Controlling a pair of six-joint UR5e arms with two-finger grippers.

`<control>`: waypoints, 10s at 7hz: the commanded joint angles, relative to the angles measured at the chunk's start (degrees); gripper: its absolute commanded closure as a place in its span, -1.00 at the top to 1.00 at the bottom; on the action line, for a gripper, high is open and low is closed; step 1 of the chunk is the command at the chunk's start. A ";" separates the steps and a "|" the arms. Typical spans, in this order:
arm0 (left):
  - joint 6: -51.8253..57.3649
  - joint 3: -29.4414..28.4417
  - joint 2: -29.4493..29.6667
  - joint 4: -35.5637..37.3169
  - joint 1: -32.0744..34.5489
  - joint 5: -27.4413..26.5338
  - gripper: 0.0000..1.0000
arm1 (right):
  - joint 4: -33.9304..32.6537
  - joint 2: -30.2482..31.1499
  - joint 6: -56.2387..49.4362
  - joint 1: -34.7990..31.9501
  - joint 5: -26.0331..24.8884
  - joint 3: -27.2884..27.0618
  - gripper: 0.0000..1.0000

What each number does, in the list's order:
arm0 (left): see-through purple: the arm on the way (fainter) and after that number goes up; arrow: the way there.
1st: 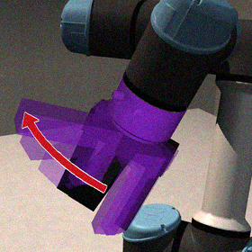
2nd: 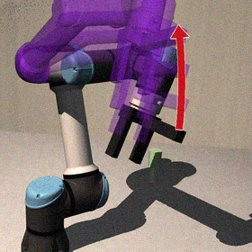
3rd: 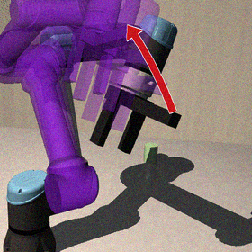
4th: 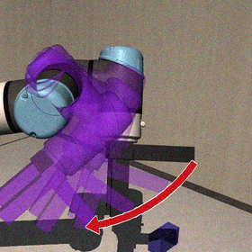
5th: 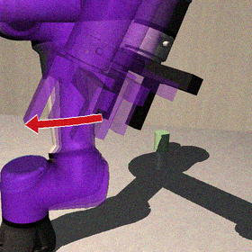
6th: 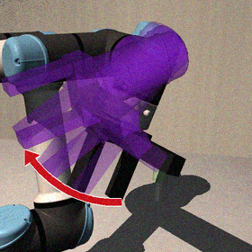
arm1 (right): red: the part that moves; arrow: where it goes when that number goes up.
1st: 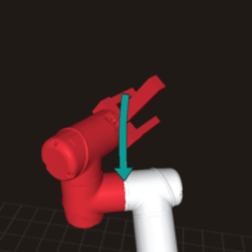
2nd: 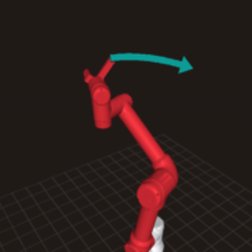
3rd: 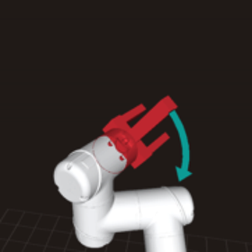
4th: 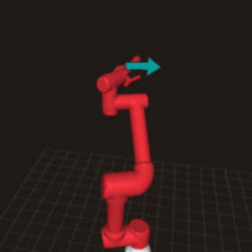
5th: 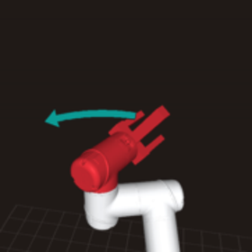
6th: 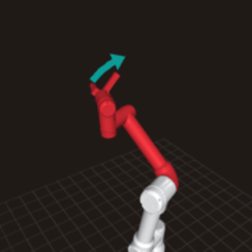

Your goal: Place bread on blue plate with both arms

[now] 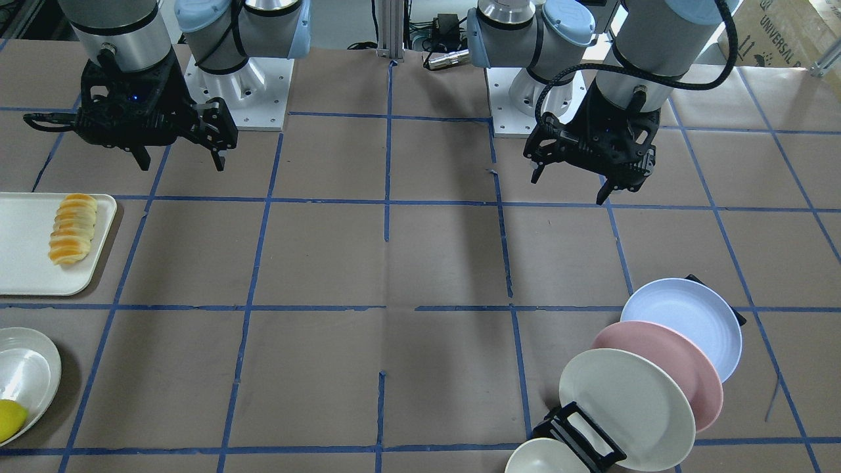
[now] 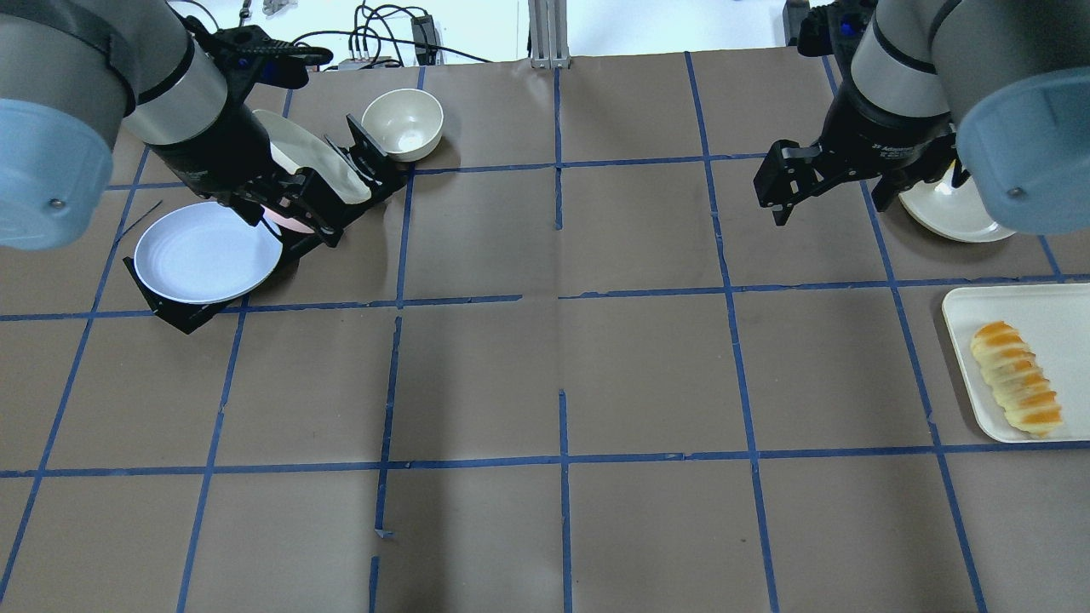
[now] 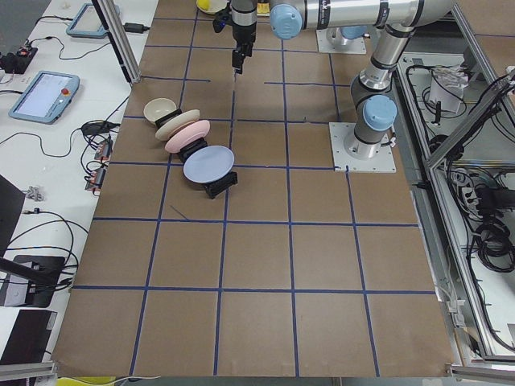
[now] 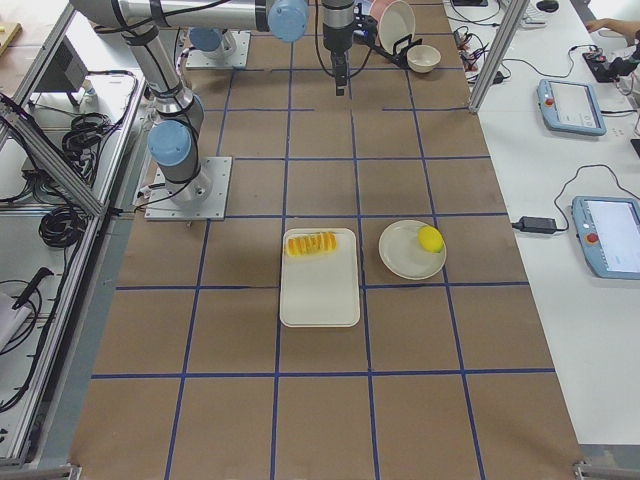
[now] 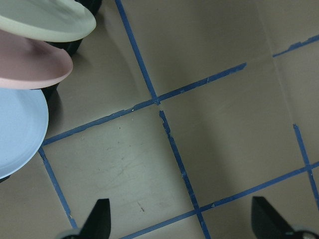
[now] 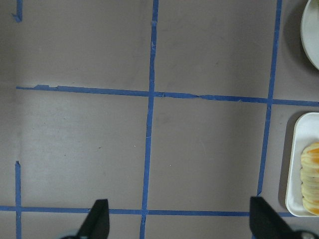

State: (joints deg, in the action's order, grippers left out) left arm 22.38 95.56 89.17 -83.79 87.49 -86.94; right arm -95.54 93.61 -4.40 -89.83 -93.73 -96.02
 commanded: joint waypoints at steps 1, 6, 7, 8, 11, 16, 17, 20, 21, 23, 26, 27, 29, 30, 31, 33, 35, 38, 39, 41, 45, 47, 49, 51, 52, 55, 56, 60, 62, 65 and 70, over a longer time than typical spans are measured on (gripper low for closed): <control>-0.06 0.15 0.31 0.56 0.14 0.10 1.00 | 0.00 0.00 -2.17 0.09 0.13 -0.13 1.00; 0.03 0.42 -0.04 0.56 0.23 0.01 1.00 | -6.19 -0.35 -21.96 12.67 -0.57 -7.12 0.94; 0.03 0.50 -0.04 0.56 0.23 0.01 1.00 | -11.28 -0.27 -31.45 20.14 -0.31 -12.29 0.89; 0.03 0.50 -0.04 0.56 0.23 0.10 1.00 | -13.42 -0.44 -36.86 27.52 0.39 -15.65 0.88; 0.03 0.42 -0.13 0.56 0.23 0.10 1.00 | -16.43 -6.13 -43.23 39.09 4.79 -18.06 0.88; 0.03 0.50 0.13 0.56 0.31 0.10 1.00 | -25.97 -15.47 -45.35 43.67 2.68 -22.16 0.85; 0.03 0.42 0.13 0.56 0.23 0.10 1.00 | -29.58 -15.56 -45.35 43.77 2.59 -24.54 0.85; 0.03 0.42 0.22 0.65 0.23 0.10 1.00 | -31.28 -16.34 -45.35 43.86 2.59 -24.57 0.85; 0.03 0.42 0.13 0.65 0.23 0.10 1.00 | -32.94 -17.92 -45.35 43.86 2.59 -24.48 0.85; 0.03 0.42 0.04 0.65 0.31 0.19 1.00 | -33.83 -18.90 -45.35 44.91 2.68 -24.74 0.83; 0.03 0.16 0.13 0.65 0.23 0.01 1.00 | -33.83 -18.46 -44.91 44.91 2.68 -24.74 -0.90; 0.03 -0.37 -0.22 0.91 0.23 -0.07 1.00 | -33.75 -18.37 -44.91 44.91 2.59 -24.83 -0.90; 0.56 1.02 2.31 6.66 -0.47 0.10 1.00 | -31.82 -15.15 -44.47 44.57 2.41 -24.39 -0.89; 1.34 0.94 4.42 8.45 -2.31 -0.07 1.00 | -27.46 -10.68 -43.86 44.30 1.02 -23.95 -0.89; 2.31 0.51 5.83 8.56 -7.46 0.10 1.00 | -23.33 -7.07 -43.77 43.60 1.01 -22.99 -0.89; 14.37 0.24 8.11 8.47 -16.60 -0.60 1.00 | -17.25 -2.05 -43.07 40.89 1.09 -20.10 -0.88; 19.53 -2.03 15.39 10.39 -24.44 0.01 1.00 | -10.31 4.54 -40.70 36.75 1.36 -16.58 -0.88; 27.97 -13.60 27.76 11.72 -25.18 0.01 1.00 | -8.61 10.27 -32.81 28.17 1.53 -15.87 -0.86; 27.98 -17.91 32.86 11.72 -25.09 0.27 1.00 | -7.13 10.28 -27.56 24.21 1.53 -13.86 -0.86; 28.07 -22.42 38.78 11.46 -25.17 2.81 1.00 | -3.18 8.45 -20.34 19.70 2.06 -8.42 -0.84; 28.42 -21.82 41.69 11.55 -26.13 3.09 1.00 | 11.50 -2.62 -6.20 6.29 1.63 9.61 -0.84; 27.81 -21.30 41.79 10.76 -28.07 2.65 0.15 | 11.69 -3.69 -1.42 1.86 1.18 9.54 -0.84; 27.54 -21.38 41.53 10.49 -28.08 2.47 -0.85 | 14.75 -3.43 -1.40 1.41 1.36 9.62 -0.84; 26.67 -21.73 40.83 10.05 -27.38 2.39 -0.96 | 15.47 -3.34 -0.62 -1.04 1.10 9.63 -0.84; 26.40 -22.60 39.35 9.88 -27.20 2.56 -1.00 | 15.56 -3.34 -0.61 -1.14 1.10 9.54 -0.84; 26.22 -21.31 25.93 -4.58 -27.29 2.21 -1.00 | 15.47 -3.52 -0.61 -1.23 -0.47 9.45 -0.84; 23.61 -21.21 22.32 -10.28 -27.20 2.64 -1.00 | 15.38 -3.52 -0.61 -1.14 -0.49 9.45 -0.84; 5.38 -4.21 10.10 -6.69 -22.22 5.90 -1.00 | 10.55 -3.52 -0.61 -1.23 -0.40 9.45 -0.83; -12.97 0.67 7.69 2.99 -9.34 5.11 -1.00 | 10.46 -3.52 -0.61 -1.23 -0.57 9.54 -0.83; -41.29 1.64 10.66 10.62 9.57 4.94 -1.00 | 10.46 -4.04 -0.70 -1.23 -0.14 9.01 -0.83; -64.09 7.17 17.80 28.40 26.39 3.00 -0.99 | -5.49 -5.27 0.78 -1.49 0.48 -2.83 -0.83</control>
State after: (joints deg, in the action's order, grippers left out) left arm -37.05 100.80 106.35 -57.98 110.80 -83.83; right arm -96.32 88.53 -4.54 -91.17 -93.18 -95.77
